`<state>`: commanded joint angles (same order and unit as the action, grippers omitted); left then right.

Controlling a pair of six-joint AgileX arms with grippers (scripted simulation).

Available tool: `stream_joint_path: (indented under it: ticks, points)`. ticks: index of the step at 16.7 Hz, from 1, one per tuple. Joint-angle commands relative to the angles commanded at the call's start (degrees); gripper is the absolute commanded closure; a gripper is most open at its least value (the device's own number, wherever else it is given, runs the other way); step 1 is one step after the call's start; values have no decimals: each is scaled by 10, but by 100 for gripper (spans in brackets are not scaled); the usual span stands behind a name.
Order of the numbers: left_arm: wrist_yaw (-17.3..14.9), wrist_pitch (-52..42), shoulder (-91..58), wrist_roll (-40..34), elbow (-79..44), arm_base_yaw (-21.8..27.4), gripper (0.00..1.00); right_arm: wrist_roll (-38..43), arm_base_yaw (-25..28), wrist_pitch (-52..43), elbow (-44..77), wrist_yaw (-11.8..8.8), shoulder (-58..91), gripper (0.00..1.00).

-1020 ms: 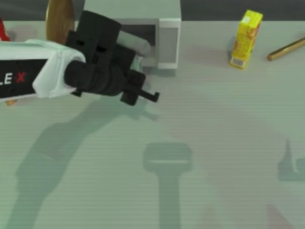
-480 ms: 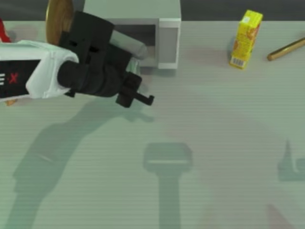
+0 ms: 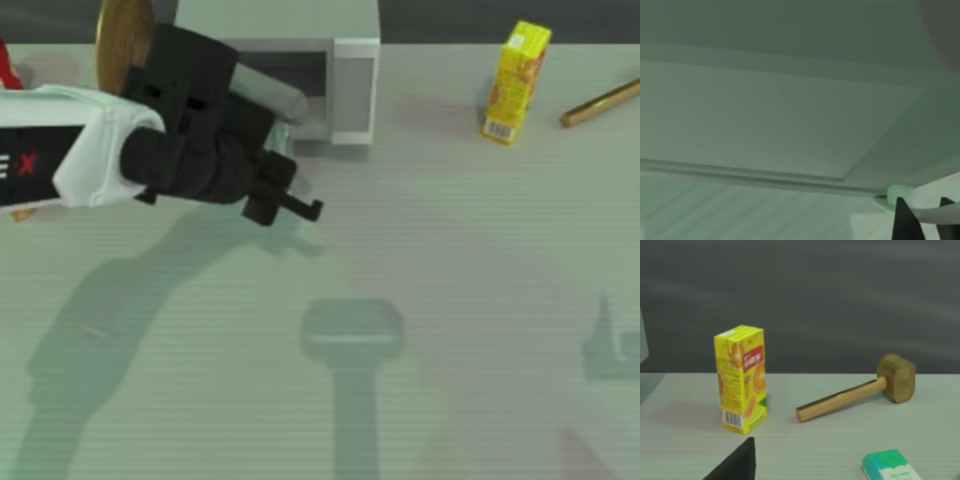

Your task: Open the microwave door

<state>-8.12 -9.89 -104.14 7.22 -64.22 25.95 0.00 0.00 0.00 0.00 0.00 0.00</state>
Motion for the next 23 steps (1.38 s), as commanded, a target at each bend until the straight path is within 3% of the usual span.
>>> stream_joint_path:
  ticks: [14, 23]
  points:
    - [0, 0, 0, 0, 0, 0, 100, 0, 0, 0, 0, 0, 0, 0]
    - [-31, -5, 11, 37, 13, -16, 100, 0, 0, 0, 0, 0, 0, 0]
